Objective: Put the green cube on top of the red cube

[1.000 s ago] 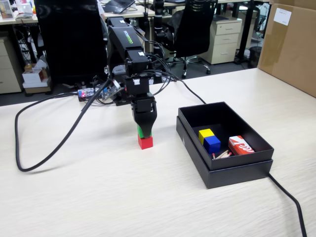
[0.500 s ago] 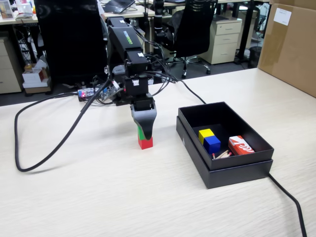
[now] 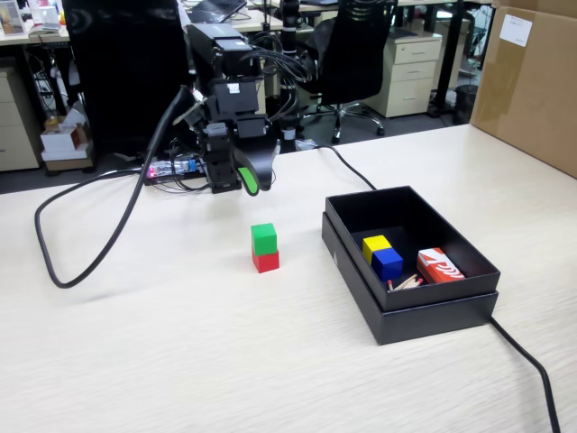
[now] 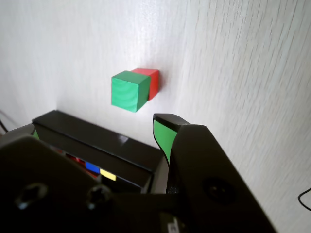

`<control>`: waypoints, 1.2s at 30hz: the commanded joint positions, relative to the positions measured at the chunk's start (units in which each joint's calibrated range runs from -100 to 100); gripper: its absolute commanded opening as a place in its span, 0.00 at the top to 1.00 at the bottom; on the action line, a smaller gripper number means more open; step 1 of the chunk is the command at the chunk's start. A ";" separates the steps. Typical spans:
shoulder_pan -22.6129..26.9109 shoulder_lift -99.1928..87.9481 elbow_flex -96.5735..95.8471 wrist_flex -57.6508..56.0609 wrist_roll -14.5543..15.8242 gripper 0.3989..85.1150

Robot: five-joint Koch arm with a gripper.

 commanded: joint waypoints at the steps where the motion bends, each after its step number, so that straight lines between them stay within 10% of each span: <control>1: -0.10 -7.61 -0.27 0.18 -0.93 0.43; 11: -0.54 -22.18 -12.78 3.21 -0.83 0.42; 36: -2.39 -31.82 -67.45 52.36 -2.10 0.43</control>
